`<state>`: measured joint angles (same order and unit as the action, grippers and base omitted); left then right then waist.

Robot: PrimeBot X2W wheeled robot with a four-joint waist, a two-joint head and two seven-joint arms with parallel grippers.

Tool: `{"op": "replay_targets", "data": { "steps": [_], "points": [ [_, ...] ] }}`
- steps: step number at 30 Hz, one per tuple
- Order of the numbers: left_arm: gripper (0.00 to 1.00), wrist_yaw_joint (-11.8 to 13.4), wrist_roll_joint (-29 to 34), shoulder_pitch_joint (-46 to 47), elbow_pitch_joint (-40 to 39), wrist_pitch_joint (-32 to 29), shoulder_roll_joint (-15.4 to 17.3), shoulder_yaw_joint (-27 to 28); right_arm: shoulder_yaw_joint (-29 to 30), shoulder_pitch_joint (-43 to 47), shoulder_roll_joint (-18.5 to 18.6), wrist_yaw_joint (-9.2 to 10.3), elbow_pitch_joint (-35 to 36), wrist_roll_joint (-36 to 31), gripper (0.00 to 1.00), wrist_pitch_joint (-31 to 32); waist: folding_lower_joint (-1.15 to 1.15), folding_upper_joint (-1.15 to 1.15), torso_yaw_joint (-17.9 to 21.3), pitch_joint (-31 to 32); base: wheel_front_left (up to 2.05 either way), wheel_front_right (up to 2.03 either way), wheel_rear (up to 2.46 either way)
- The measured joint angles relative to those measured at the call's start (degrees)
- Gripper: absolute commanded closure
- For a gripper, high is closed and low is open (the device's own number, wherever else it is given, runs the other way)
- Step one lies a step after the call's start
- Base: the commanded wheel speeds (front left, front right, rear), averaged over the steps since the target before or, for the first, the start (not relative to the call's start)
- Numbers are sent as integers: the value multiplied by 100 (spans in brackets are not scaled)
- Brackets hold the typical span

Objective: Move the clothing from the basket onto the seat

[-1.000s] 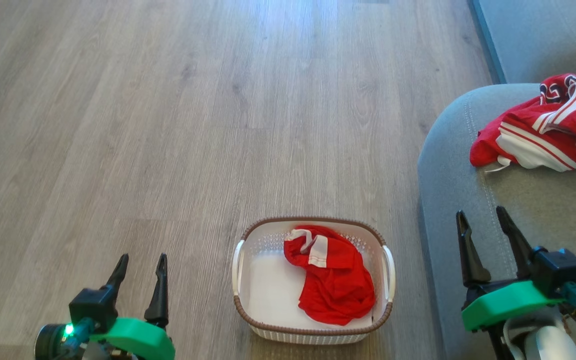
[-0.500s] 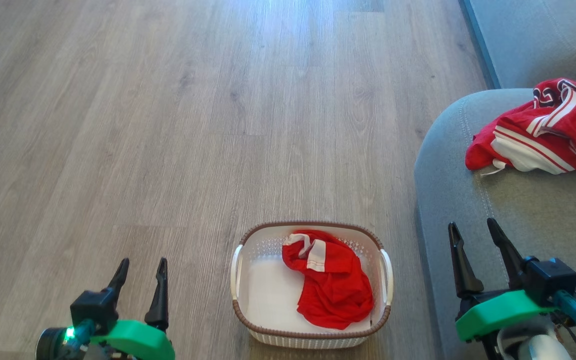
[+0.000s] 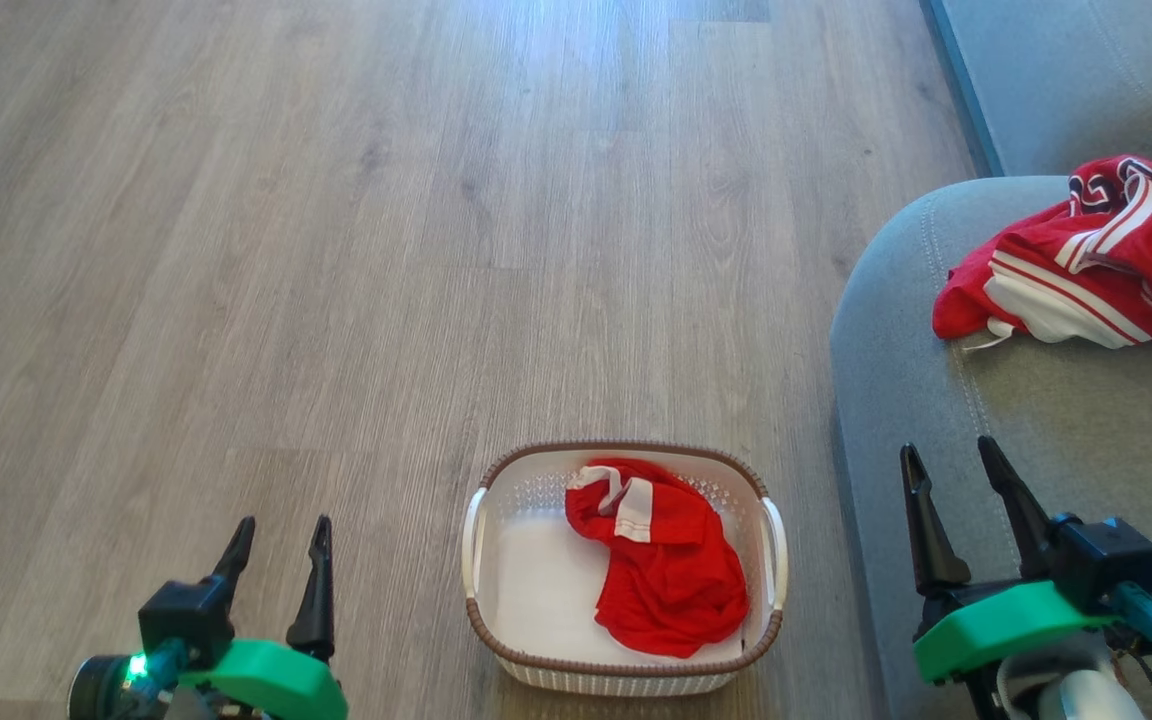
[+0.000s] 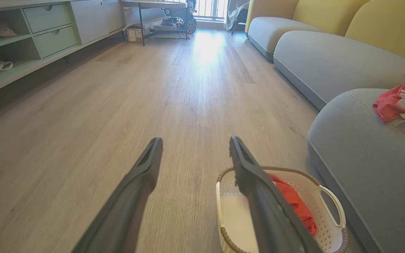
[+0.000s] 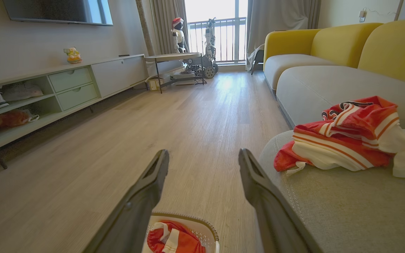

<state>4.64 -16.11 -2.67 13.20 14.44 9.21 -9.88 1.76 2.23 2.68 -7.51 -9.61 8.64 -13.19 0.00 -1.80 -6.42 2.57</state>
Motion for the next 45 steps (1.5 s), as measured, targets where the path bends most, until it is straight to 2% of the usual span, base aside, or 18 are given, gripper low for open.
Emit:
{"op": "replay_targets", "data": {
  "steps": [13, 21, 33, 45],
  "points": [
    [0, 0, 4, 2, -73, 0, 0, 29, 9, -1, 0, 0, 14, -1, 0, -11, 0, 0, -14, -129, 0, 0, 0],
    [0, -52, 56, 80, -49, 0, 0, -26, 55, -72, -1, 0, 216, -65, 0, -52, 0, 0, 17, -447, 0, 0, 0],
    [0, -252, 110, 1349, 697, 0, -233, -309, 293, -1109, -1, 0, 638, -263, 0, -105, 0, 0, 193, -1646, 0, 0, 0],
    [0, -506, 215, 3195, 2142, 0, -617, -826, 565, -2403, 8, 0, 1419, -554, 0, -145, 1, 0, 492, -3170, 0, 0, 0]
  ]
}}
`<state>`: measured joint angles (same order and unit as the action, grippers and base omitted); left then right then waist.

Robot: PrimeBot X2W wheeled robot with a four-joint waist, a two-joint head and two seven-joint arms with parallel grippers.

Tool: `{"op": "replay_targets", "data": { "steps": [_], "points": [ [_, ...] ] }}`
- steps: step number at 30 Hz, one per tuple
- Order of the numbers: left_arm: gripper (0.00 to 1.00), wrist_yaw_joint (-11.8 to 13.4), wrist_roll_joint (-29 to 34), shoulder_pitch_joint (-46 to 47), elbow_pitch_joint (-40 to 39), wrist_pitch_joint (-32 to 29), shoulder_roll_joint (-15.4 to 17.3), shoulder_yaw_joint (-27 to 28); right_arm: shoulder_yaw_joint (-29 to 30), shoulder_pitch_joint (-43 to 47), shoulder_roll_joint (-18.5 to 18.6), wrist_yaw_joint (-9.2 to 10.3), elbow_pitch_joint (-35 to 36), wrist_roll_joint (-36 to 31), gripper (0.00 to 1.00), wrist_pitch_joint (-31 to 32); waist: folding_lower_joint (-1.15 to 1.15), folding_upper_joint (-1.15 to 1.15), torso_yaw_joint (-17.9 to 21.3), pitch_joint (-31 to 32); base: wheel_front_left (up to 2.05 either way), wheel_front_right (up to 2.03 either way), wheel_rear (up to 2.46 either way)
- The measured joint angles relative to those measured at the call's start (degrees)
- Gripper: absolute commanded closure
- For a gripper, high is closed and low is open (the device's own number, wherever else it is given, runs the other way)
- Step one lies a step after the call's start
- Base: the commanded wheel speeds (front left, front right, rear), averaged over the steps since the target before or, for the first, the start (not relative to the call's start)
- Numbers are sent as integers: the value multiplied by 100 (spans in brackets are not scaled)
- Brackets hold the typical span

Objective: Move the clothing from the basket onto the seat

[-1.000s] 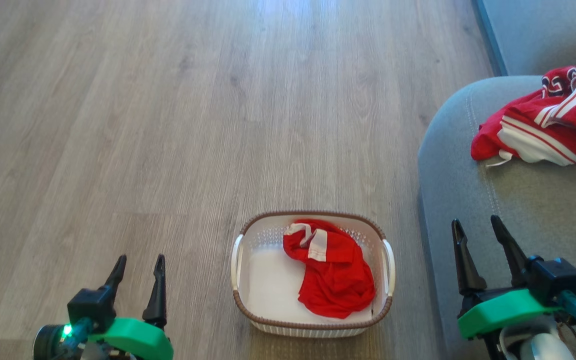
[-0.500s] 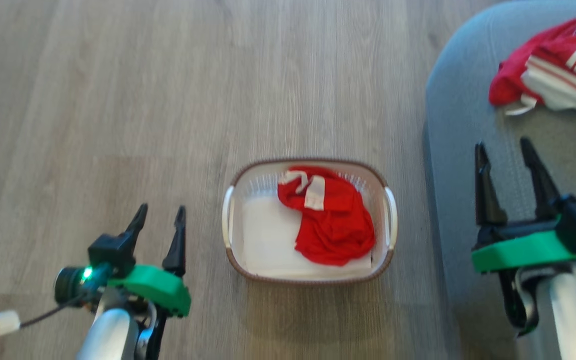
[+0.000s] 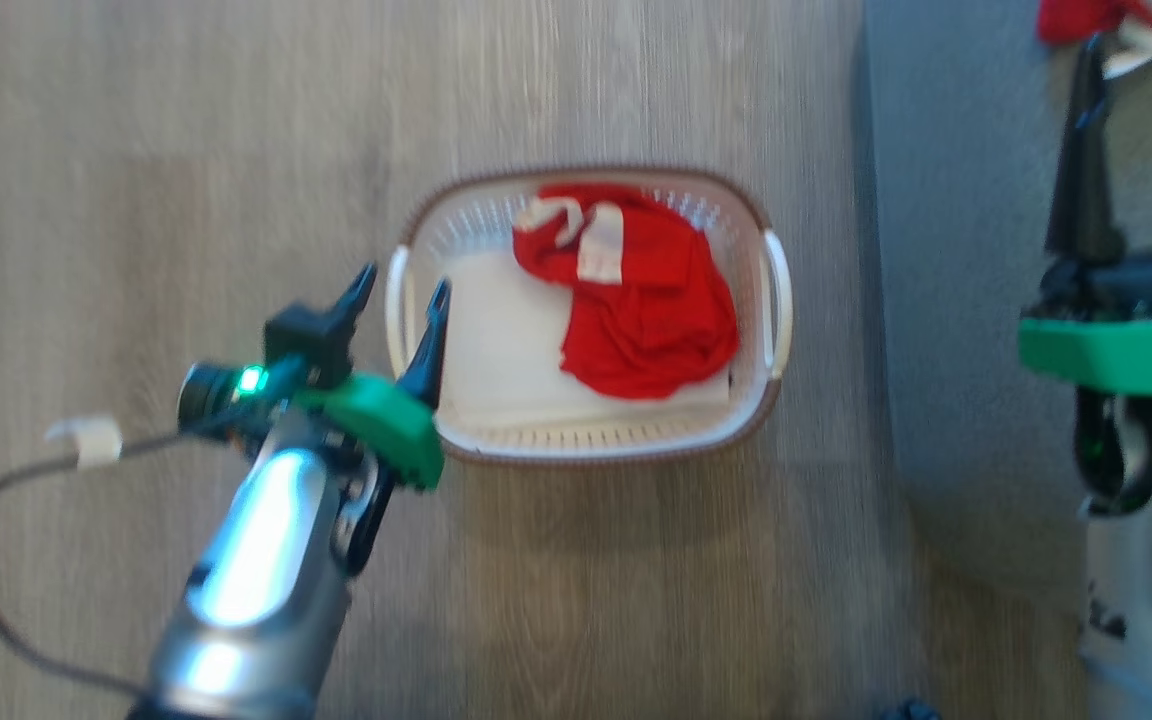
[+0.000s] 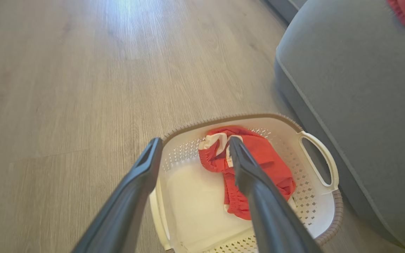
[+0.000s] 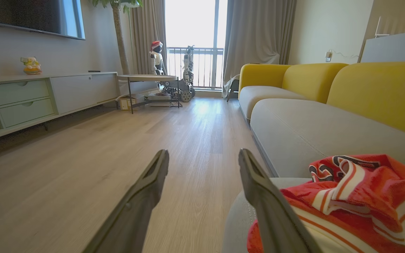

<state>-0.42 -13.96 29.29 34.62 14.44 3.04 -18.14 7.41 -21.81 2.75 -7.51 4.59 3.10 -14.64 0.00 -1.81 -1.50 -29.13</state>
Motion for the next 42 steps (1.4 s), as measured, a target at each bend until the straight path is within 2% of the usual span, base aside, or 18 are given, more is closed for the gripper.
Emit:
{"op": "replay_targets", "data": {
  "steps": [9, 17, 31, 38, 42],
  "points": [
    [0, -78, -77, 1258, 1269, 0, -101, -350, -73, -863, 10, 0, 580, -20, 0, -1, 1, 0, 281, -1113, 0, 0, 0],
    [0, -92, -383, 2028, 2070, 0, -104, -691, -322, -1266, 25, 0, 704, 10, 0, -1, 1, 0, 573, -1842, 0, 0, 0],
    [0, 66, -572, 2872, 2876, 0, -88, -792, -688, -1570, 30, 0, 781, 52, 0, -2, 1, 0, 1024, -2362, 0, 0, 0],
    [0, 243, -572, 3198, 3123, 1, 92, -661, -782, -1571, 30, 0, 825, 160, 0, -8, 1, 0, 1197, -2472, 0, 0, 0],
    [0, 264, -572, 3347, 3243, 2, 160, -608, -825, -1571, 30, 0, 870, 220, 0, -8, 0, 0, 1279, -2519, 0, 0, 0]
  ]
}}
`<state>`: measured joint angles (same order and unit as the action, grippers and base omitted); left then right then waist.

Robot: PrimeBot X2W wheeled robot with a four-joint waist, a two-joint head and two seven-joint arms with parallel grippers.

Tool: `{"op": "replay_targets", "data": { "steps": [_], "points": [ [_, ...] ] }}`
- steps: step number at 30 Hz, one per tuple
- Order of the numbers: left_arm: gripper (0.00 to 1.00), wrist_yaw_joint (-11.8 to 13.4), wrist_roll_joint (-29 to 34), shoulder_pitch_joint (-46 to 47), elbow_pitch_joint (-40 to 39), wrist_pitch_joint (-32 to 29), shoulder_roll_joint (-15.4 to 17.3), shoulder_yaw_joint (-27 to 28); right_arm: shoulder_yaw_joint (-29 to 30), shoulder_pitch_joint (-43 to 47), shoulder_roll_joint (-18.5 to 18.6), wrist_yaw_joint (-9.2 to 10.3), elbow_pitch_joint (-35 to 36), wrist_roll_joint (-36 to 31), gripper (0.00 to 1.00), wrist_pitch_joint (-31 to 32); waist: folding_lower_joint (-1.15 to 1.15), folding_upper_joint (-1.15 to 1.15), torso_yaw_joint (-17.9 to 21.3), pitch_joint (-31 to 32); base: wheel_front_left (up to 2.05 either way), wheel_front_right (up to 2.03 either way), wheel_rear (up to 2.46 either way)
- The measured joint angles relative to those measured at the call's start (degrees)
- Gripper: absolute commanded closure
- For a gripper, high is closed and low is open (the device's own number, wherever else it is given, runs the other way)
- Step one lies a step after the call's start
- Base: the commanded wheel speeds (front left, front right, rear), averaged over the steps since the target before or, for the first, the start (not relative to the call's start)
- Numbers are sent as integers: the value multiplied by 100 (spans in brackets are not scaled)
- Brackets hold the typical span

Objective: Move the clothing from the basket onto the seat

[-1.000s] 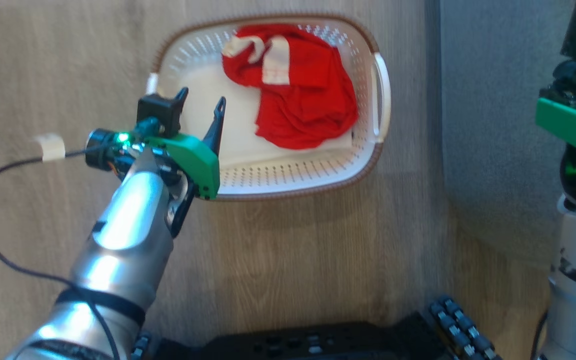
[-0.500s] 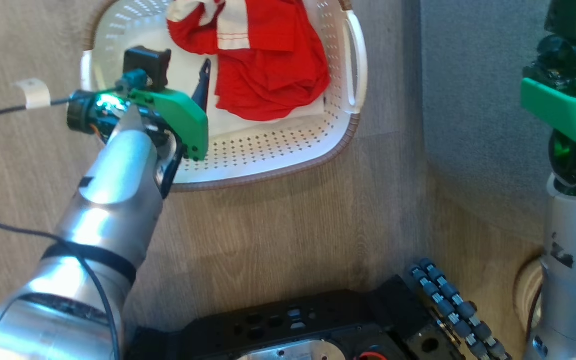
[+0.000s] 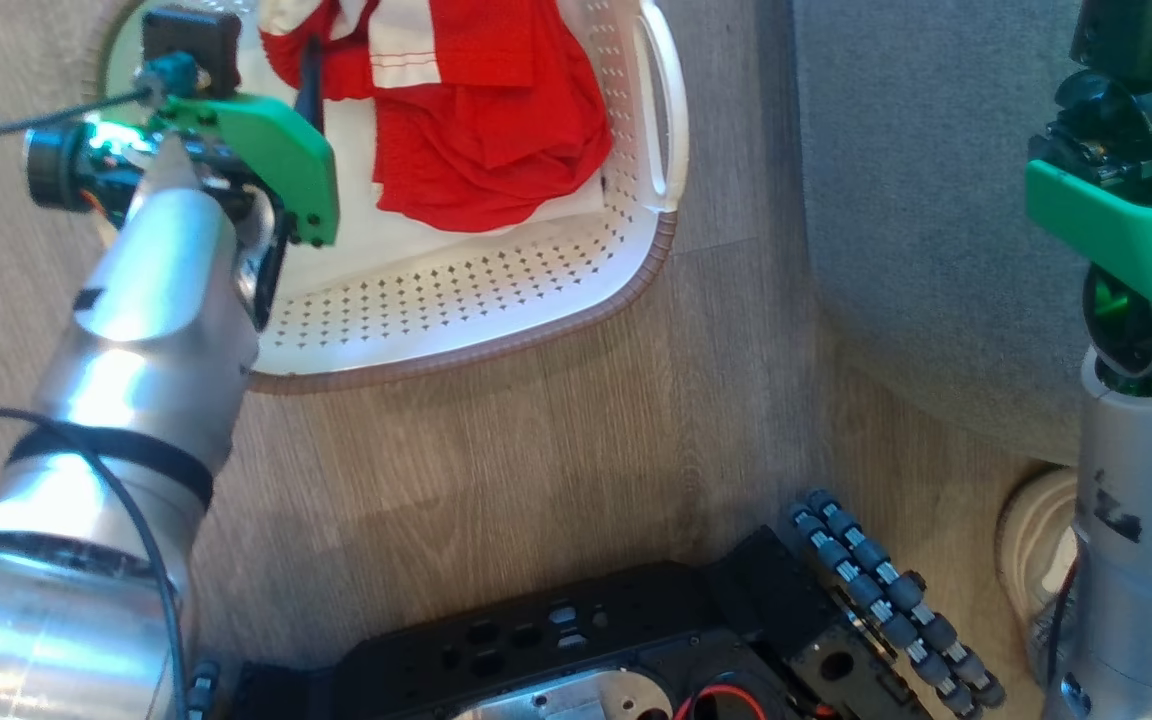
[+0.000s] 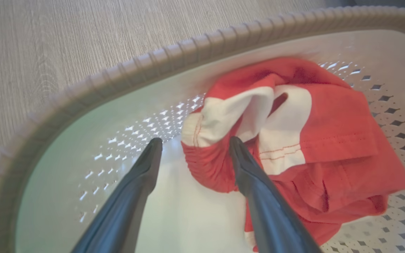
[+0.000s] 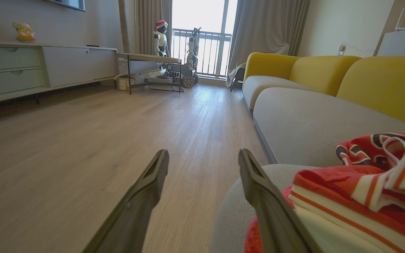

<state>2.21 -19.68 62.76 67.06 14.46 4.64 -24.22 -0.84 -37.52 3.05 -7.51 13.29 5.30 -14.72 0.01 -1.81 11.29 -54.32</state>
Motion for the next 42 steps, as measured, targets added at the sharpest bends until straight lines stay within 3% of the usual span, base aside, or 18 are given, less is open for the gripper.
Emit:
{"op": "replay_targets", "data": {
  "steps": [6, 7, 8, 9, 12, 21, 31, 42],
  "points": [
    [0, -4, 9, 257, 172, 24, 43, -59, -54, -27, 0, 0, 43, 66, 0, 0, 0, 0, 118, -87, 0, 0, 0],
    [16, -8, 13, 301, 216, 24, 42, -87, -64, -46, 0, 0, 44, 83, 0, 0, 0, 0, 131, -99, 0, 0, 0],
    [51, -9, 29, 330, 247, 24, 43, -115, -77, -68, 0, 0, 44, 90, 0, 0, 0, 0, 145, -109, 0, 0, 0],
    [67, -10, 53, 347, 267, 24, 42, -153, -90, -76, 0, 0, 48, 90, 0, 0, 0, 0, 158, -118, 0, 0, 0],
    [100, -65, 68, 417, 327, 25, 37, -189, -100, -75, 0, 0, 55, 113, 0, 0, 0, 0, 186, -140, 0, 0, 0],
    [100, -211, 110, 382, 398, 25, -52, -352, -71, -75, 0, 0, 43, 131, 0, 0, 0, 0, 134, -73, 0, 0, 0],
    [100, -313, 220, 2, -53, 25, -169, -575, -53, -60, 0, 0, -83, 52, 0, 0, -1, 0, -101, 236, 0, 0, 0],
    [100, -457, 312, -616, -621, 24, -234, -825, -51, 311, 2, 0, -542, -35, 0, 0, -1, 0, -427, 988, 0, 0, 0]
  ]
}}
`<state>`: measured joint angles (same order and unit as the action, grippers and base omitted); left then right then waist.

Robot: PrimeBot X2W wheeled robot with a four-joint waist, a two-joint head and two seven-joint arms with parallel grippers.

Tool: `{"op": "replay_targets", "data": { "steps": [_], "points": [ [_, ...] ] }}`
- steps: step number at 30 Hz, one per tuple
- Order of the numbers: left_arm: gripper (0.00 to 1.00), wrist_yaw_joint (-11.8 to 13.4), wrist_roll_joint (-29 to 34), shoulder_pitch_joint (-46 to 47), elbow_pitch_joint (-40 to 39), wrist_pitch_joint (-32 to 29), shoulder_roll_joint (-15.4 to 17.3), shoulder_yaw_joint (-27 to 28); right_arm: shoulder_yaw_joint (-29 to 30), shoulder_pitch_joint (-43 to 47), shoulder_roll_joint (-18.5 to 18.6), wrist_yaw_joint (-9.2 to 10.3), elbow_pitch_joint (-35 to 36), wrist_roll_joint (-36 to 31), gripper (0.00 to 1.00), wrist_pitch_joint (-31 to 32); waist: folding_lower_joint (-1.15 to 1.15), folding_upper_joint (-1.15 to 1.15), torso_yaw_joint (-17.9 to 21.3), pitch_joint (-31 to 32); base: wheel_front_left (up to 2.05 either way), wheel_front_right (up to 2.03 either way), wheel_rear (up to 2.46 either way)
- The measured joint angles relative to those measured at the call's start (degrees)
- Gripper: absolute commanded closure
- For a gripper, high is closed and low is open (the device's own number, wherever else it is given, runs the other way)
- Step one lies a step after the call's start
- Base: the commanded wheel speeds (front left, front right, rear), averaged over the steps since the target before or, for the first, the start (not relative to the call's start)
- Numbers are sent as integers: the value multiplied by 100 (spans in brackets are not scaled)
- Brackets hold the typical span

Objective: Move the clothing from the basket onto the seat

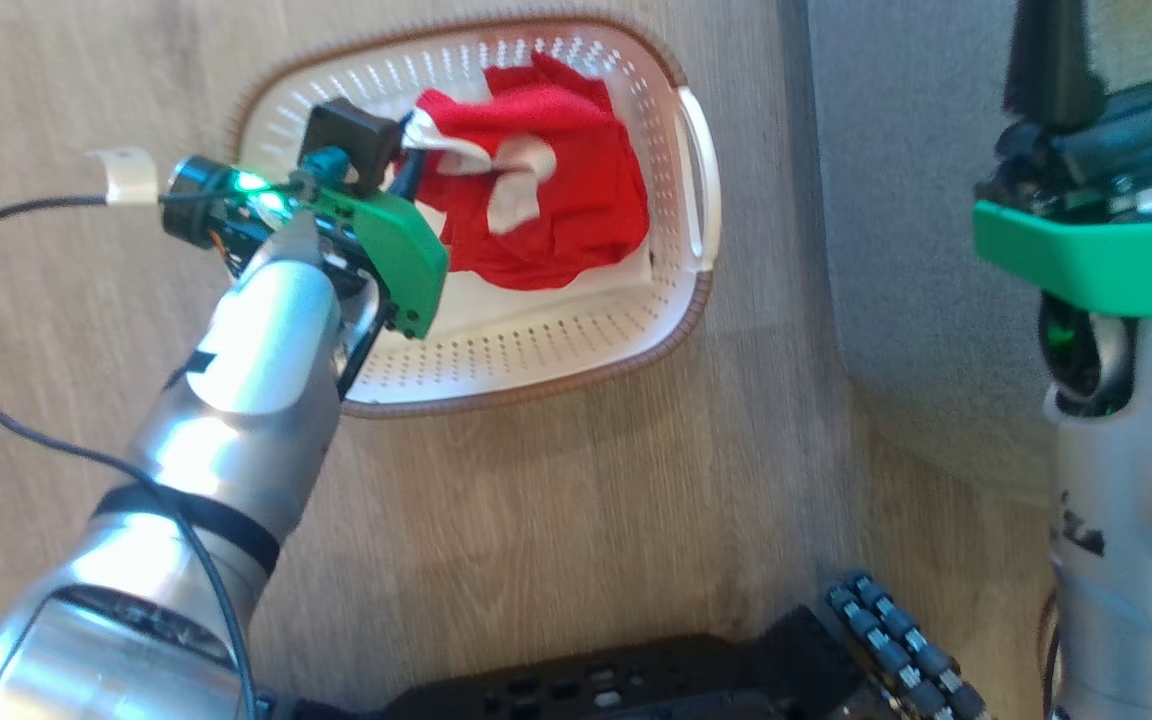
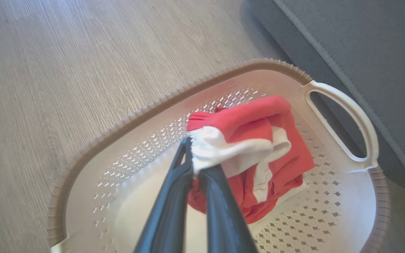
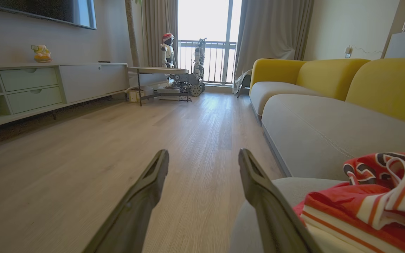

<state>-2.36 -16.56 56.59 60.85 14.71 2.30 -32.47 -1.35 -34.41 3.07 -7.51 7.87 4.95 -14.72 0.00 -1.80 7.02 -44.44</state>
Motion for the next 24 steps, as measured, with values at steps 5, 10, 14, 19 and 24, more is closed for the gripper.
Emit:
{"op": "replay_targets", "data": {
  "steps": [5, 10, 14, 19, 24],
  "points": [
    [100, -41, 1, -263, -311, 0, -3, -44, 0, 293, 0, 0, -243, -46, 0, 0, 0, 0, -173, 412, 0, 0, 0],
    [100, -42, 9, -512, -658, 0, -2, -44, 9, 684, 1, 0, -476, -92, 0, 0, 0, 0, -366, 886, 0, 0, 0],
    [100, -41, 7, -739, -945, 0, -2, -24, 18, 993, 0, 0, -680, -93, 0, 0, 0, 0, -508, 1289, 0, 0, 0],
    [100, -44, -10, -926, -1218, 0, -2, -21, 20, 1338, 0, 0, -938, -92, 0, 1, 0, 0, -652, 1824, 0, 0, 0],
    [100, -57, -34, -984, -1313, -8, -2, -51, 21, 1729, -1, 0, -1185, -82, 0, 1, -1, 0, -760, 2388, 0, 0, 0]
  ]
}}
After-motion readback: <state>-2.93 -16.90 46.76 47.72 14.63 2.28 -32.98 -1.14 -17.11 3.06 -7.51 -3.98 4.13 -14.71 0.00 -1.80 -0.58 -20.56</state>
